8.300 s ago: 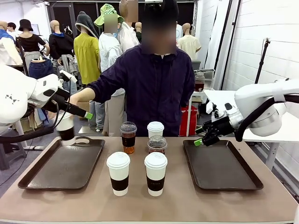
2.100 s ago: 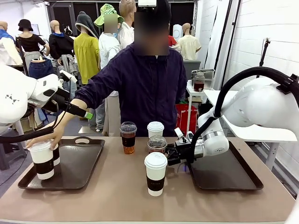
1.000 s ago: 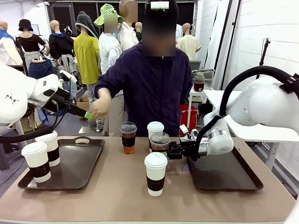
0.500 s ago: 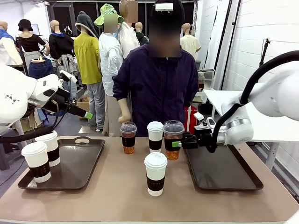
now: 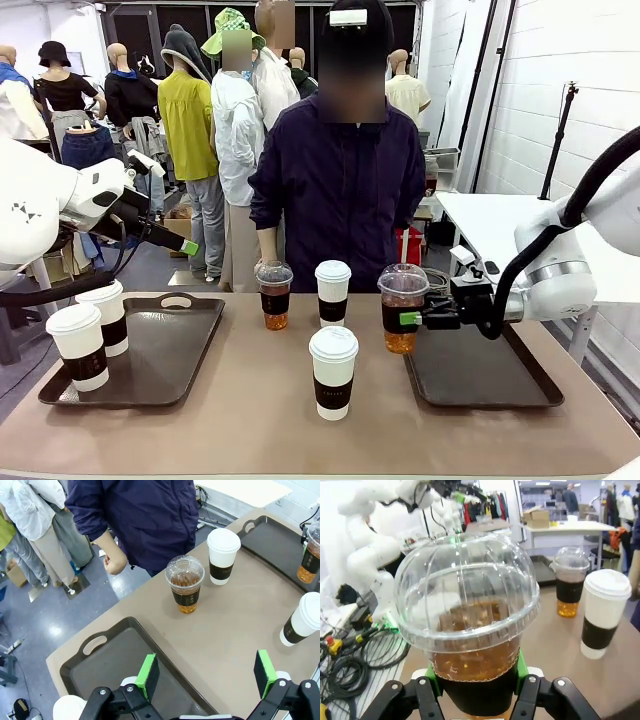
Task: Distribute the coffee onto the tray.
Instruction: Pick up one iced Americano and place it on the right Handle tray.
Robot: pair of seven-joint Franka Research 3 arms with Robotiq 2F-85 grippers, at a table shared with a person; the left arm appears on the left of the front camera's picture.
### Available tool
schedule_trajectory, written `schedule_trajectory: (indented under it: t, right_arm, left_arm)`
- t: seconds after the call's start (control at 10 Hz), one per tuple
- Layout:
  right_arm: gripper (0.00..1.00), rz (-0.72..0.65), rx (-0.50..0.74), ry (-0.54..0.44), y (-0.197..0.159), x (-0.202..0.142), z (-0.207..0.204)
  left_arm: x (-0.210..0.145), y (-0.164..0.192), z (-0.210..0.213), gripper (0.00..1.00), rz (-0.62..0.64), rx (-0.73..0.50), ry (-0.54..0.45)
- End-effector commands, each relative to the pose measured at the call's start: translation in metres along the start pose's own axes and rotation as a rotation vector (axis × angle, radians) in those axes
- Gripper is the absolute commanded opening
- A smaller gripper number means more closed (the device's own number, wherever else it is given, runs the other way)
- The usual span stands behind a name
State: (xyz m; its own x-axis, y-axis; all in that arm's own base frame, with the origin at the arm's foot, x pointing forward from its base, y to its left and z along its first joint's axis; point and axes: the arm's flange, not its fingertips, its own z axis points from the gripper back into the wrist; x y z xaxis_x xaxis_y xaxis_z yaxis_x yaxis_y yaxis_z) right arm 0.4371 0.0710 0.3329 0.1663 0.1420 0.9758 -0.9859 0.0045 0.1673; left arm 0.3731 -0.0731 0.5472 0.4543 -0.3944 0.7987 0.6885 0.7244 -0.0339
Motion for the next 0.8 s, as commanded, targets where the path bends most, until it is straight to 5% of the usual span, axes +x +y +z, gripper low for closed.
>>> schedule_trajectory:
  t: [0.0, 0.7]
  right_arm:
    - [0.61, 0.051, -0.029, 0.015, 0.015, -0.012, 0.035]
    - [0.61, 0.065, -0.07, -0.051, 0.007, -0.05, 0.072]
  left_arm:
    - [-0.001, 0.001, 0.0, 1.0, 0.004, -0.007, -0.003]
    - [-0.001, 0.001, 0.0, 1.0, 0.004, -0.007, -0.003]
